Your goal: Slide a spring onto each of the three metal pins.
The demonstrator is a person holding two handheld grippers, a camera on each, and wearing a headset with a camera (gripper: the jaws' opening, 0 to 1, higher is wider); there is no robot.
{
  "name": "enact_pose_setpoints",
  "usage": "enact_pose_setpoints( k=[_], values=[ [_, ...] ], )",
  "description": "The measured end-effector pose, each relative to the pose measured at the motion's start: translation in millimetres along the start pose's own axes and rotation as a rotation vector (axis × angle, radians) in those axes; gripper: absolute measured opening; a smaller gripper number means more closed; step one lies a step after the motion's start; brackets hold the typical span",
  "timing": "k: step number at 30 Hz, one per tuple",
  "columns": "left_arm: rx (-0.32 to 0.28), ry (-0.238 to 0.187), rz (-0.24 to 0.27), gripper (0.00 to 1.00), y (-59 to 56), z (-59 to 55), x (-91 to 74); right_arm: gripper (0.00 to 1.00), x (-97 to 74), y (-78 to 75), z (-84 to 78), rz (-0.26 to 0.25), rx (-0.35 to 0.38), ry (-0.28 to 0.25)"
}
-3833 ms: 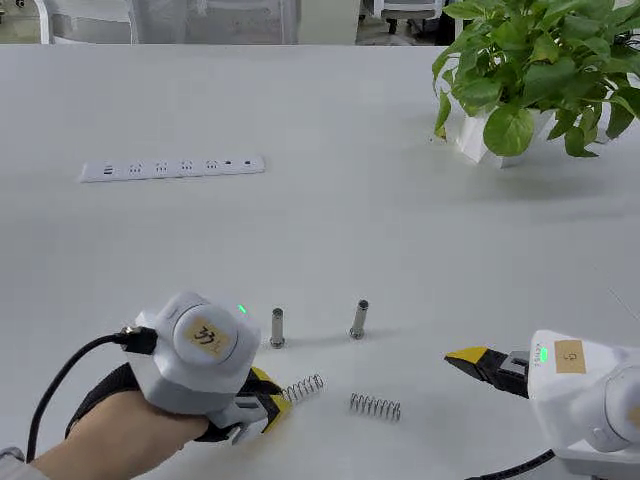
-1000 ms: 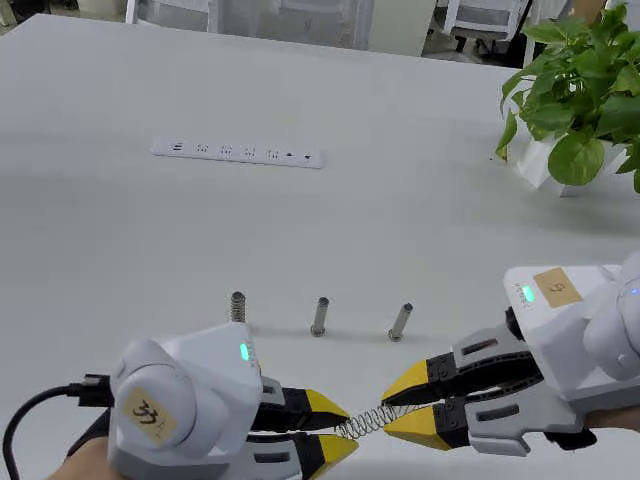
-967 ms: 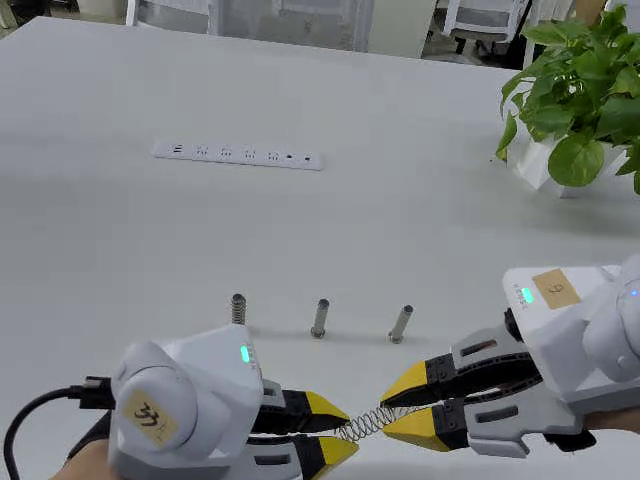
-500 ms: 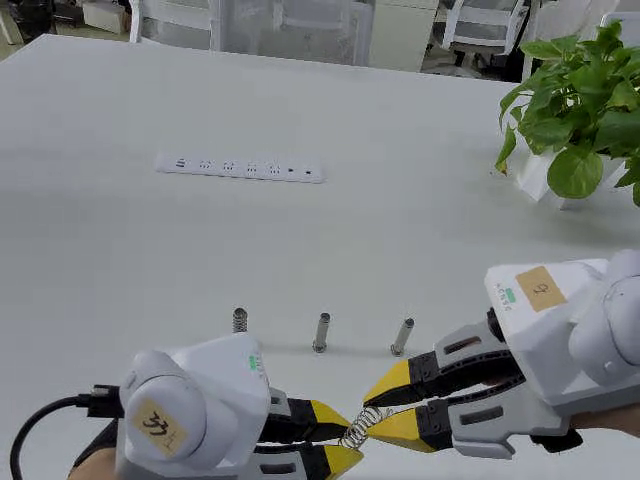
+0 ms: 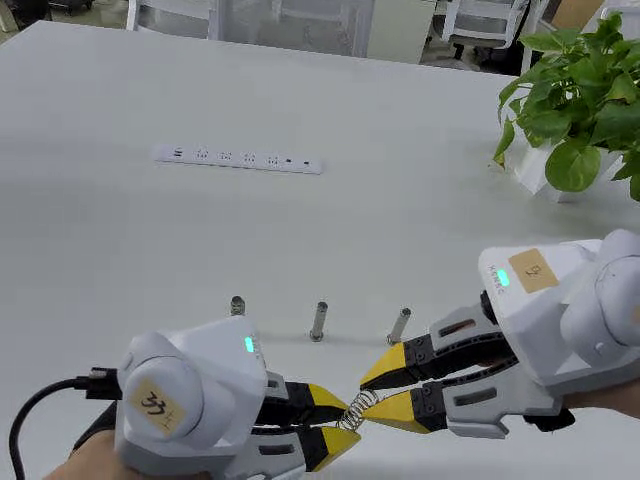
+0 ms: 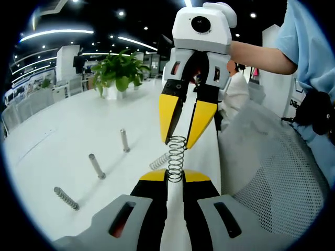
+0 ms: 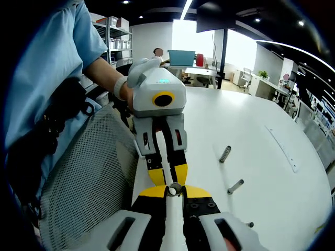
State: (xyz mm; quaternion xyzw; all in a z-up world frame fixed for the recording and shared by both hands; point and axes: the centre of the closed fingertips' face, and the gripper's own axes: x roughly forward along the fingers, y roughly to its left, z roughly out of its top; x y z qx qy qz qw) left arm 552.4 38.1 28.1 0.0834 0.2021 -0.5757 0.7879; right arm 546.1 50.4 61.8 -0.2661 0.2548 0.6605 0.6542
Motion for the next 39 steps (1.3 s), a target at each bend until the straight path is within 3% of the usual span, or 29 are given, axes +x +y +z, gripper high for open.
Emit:
enact_pose_setpoints(
  k=[11, 14, 17, 24, 30, 39],
  values=[
    [-0.002, -0.001, 0.004, 0.06, 2.2, -0.3, -2.6, 0.07, 1.7, -2.5, 1.4, 0.003, -0.015, 0.028],
    [0.001, 0.004, 0.004, 0.06, 2.5, -1.4, -3.2, 0.14, 1.5, -3.7, 3.0, 0.004, -0.014, 0.034],
    [0.005, 0.012, 0.007, 0.06, 2.9, -2.4, -3.6, 0.22, 1.2, -5.8, 0.1, 0.003, -0.034, 0.072],
    [0.013, 0.027, 0.008, 0.06, 1.7, -3.4, -1.4, 0.28, -1.1, -6.3, -10.0, 0.029, -0.097, 0.189],
    [0.023, 0.032, 0.002, 0.06, -0.7, -1.5, 1.8, 0.31, -1.5, -5.9, -7.8, 0.059, -0.114, 0.222],
    [0.046, 0.040, -0.004, 0.06, -1.8, -0.5, 4.0, 0.29, 2.8, -4.5, -6.2, 0.105, -0.147, 0.260]
  ],
)
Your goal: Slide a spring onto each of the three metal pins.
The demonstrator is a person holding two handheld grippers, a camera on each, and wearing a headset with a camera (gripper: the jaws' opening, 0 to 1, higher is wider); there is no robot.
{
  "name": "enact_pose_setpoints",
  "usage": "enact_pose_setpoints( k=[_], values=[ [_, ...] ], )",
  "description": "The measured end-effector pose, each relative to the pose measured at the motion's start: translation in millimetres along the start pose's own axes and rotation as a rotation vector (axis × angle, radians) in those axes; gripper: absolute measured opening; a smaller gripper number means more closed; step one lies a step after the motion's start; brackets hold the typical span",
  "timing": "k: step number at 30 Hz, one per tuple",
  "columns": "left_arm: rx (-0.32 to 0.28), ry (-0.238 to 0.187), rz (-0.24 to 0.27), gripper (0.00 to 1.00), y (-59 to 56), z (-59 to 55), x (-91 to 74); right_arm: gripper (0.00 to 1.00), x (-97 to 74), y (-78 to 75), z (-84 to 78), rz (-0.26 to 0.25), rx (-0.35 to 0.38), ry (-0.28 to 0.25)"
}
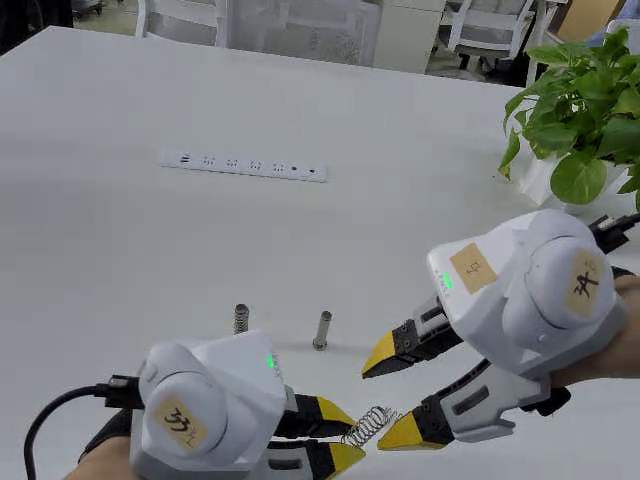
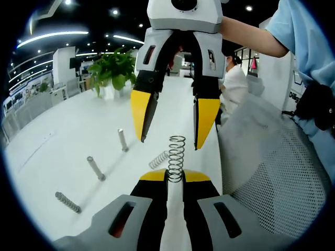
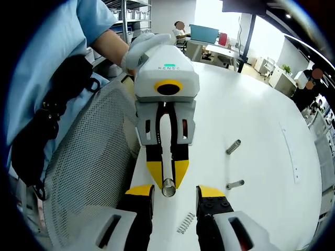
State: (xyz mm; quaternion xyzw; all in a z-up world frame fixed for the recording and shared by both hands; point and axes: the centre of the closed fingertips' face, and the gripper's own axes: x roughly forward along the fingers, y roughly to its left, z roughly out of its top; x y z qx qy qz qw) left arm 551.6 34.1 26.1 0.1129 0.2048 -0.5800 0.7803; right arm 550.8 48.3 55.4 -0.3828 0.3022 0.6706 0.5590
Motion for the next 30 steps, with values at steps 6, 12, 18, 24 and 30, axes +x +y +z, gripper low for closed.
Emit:
enact_pose_setpoints(
  k=[6, 12, 18, 24, 30],
  values=[
    [0.001, 0.003, -0.006, 0.06, -1.2, -0.6, 1.5, 0.25, 7.6, 4.2, -2.2, 0.032, -0.028, 0.042],
    [-0.010, 0.008, -0.010, 0.06, -1.9, -1.9, 3.3, 0.17, 13.6, 8.3, -3.1, 0.058, -0.046, 0.073],
    [-0.016, 0.003, -0.012, 0.06, -3.8, -1.1, 4.4, 0.14, 17.0, 11.2, -6.4, 0.077, -0.051, 0.095],
    [-0.013, 0.000, -0.015, 0.06, -4.5, -0.6, 5.2, 0.09, 18.3, 13.9, -8.7, 0.088, -0.054, 0.106],
    [-0.010, -0.005, -0.016, 0.06, -5.7, -0.2, 5.1, 0.08, 19.2, 15.4, -10.4, 0.091, -0.058, 0.117]
  ],
)
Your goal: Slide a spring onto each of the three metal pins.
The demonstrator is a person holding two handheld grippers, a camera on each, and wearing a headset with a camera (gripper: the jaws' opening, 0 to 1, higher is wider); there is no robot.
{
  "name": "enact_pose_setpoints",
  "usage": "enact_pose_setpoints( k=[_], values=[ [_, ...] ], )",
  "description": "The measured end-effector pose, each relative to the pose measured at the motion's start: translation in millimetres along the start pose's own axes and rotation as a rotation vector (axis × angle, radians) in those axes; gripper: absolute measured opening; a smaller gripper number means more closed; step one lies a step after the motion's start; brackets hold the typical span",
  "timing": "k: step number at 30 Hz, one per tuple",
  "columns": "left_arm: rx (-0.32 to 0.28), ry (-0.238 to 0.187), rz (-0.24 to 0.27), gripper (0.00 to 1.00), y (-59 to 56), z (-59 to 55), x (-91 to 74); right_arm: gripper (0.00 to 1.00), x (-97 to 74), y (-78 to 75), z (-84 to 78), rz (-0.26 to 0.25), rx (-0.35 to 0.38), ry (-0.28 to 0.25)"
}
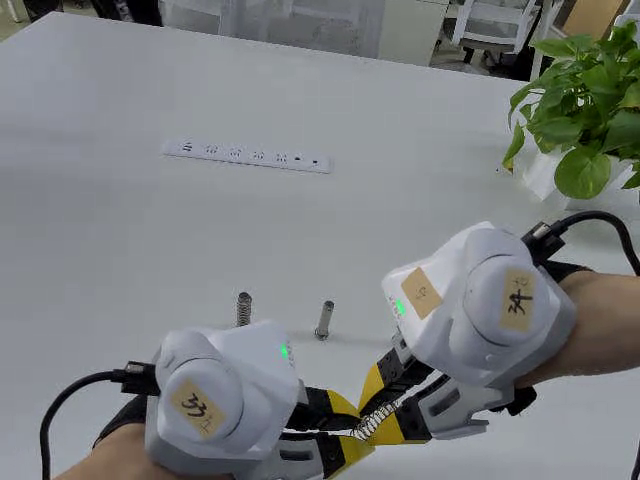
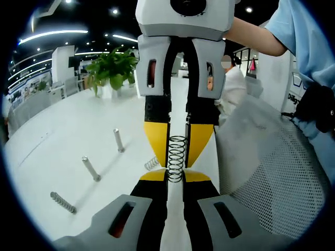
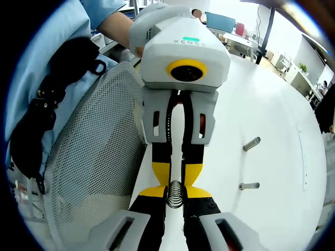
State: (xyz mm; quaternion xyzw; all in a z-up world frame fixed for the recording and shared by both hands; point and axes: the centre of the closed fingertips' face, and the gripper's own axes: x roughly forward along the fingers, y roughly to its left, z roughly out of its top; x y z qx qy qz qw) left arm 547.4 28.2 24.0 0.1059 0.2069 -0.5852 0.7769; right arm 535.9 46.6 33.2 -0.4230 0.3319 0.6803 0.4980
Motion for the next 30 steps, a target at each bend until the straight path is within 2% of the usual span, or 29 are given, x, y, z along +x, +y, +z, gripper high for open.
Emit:
enact_pose_setpoints(
  k=[5, 12, 15, 26, 30],
  values=[
    [-0.001, -0.003, 0.001, 0.06, -1.5, -0.4, 0.5, 0.08, 2.0, 0.8, -1.5, 0.003, -0.007, 0.011],
    [-0.012, 0.001, -0.010, 0.06, -7.4, -1.1, 1.7, 0.08, 3.1, 7.4, -1.6, 0.036, 0.001, 0.016],
    [-0.023, -0.005, -0.004, 0.07, -7.6, -0.8, 1.2, 0.08, 2.7, 7.8, -1.1, 0.031, -0.013, 0.014],
    [-0.034, -0.025, 0.031, 0.08, -3.2, 0.8, -3.4, 0.07, 0.2, 3.8, 1.6, 0.018, -0.025, 0.011],
    [-0.045, -0.030, 0.067, 0.15, 3.5, -2.6, -7.0, 0.07, -0.6, 1.0, 2.2, 0.011, -0.030, 0.012]
  ],
)
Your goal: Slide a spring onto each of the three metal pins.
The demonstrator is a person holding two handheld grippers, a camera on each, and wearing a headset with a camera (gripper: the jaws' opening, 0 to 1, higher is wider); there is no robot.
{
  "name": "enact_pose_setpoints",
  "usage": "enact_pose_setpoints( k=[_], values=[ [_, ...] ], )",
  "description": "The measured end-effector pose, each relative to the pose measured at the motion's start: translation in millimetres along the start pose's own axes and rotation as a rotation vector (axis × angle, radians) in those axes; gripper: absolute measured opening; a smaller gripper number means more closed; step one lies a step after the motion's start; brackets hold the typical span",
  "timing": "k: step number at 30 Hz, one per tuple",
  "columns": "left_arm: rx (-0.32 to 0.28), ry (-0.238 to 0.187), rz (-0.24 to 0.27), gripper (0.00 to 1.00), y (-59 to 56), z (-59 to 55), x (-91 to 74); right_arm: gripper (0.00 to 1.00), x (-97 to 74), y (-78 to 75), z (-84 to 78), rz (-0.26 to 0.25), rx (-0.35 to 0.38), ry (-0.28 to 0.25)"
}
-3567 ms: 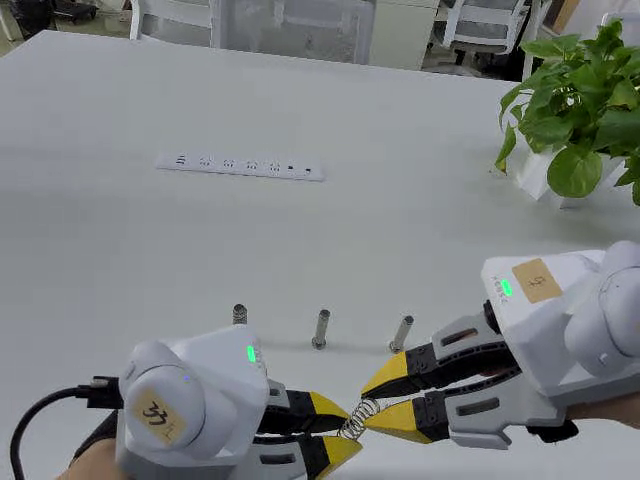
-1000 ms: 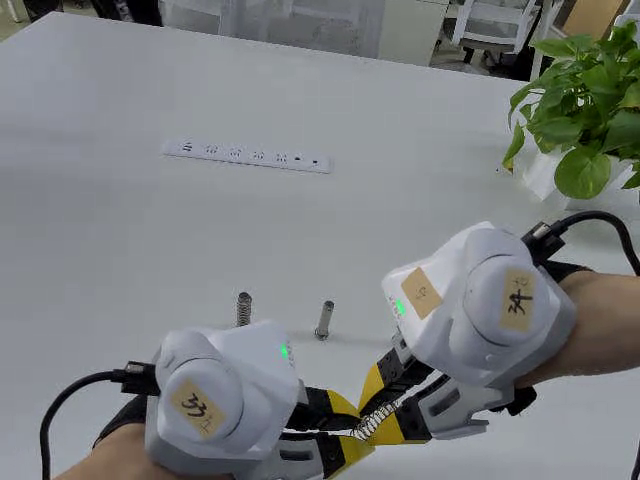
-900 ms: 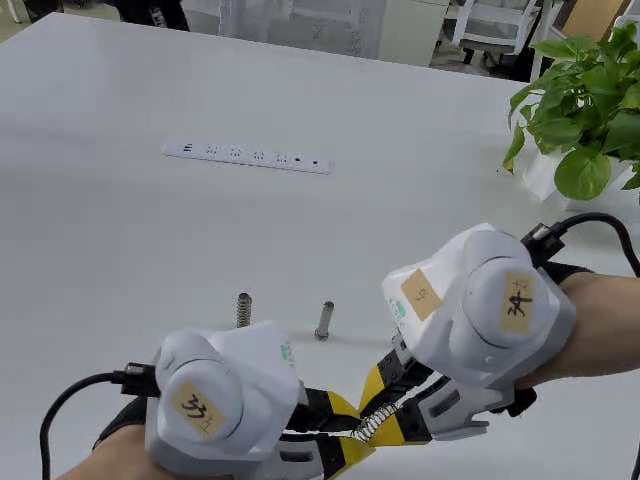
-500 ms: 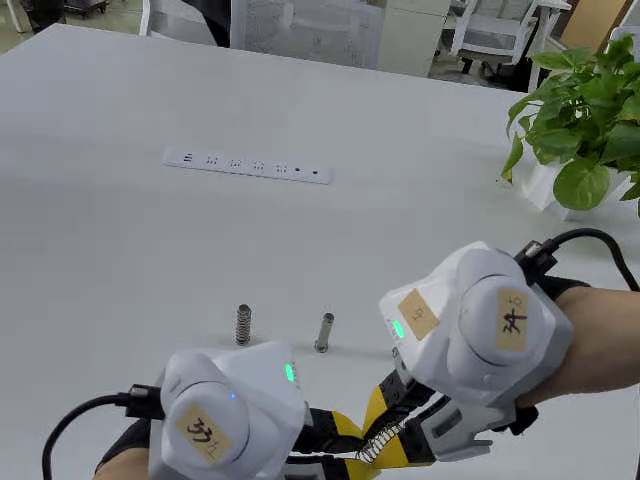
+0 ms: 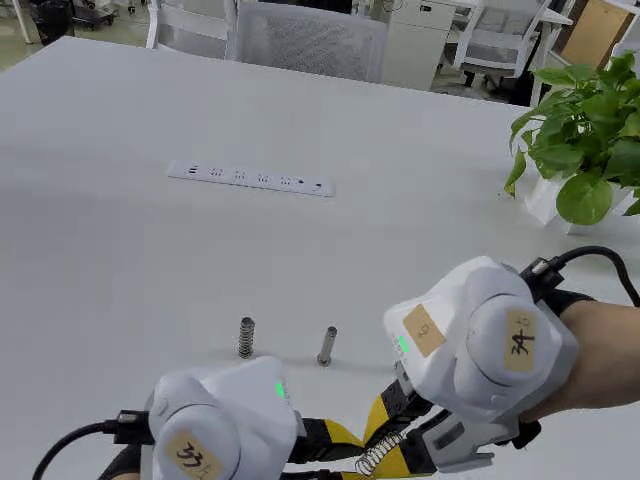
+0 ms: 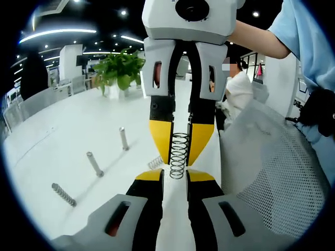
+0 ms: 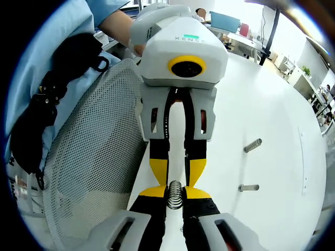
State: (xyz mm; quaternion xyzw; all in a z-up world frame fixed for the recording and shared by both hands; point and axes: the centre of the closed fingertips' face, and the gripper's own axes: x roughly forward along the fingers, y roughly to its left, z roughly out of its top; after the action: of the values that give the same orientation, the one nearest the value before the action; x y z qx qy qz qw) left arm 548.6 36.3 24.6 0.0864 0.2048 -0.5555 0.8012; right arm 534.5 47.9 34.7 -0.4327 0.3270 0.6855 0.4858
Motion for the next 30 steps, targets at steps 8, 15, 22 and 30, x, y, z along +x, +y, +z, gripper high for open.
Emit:
enact_pose_setpoints(
  k=[8, 15, 22, 30],
  values=[
    [-0.041, 0.002, 0.114, 0.36, 25.2, -11.1, -17.8, 0.08, -3.9, -10.5, -2.8, -0.022, -0.005, 0.005],
    [-0.098, 0.002, 0.217, 0.52, 46.5, -26.6, -40.4, 0.08, -7.5, -18.8, -6.9, -0.029, -0.015, 0.023],
    [-0.157, 0.020, 0.288, 0.62, 59.8, -42.7, -55.9, 0.07, -11.0, -31.3, -8.8, -0.043, -0.034, 0.038],
    [-0.203, 0.034, 0.366, 0.75, 67.3, -48.5, -64.6, 0.07, -13.1, -47.4, -10.8, -0.057, -0.069, 0.064]
  ],
)
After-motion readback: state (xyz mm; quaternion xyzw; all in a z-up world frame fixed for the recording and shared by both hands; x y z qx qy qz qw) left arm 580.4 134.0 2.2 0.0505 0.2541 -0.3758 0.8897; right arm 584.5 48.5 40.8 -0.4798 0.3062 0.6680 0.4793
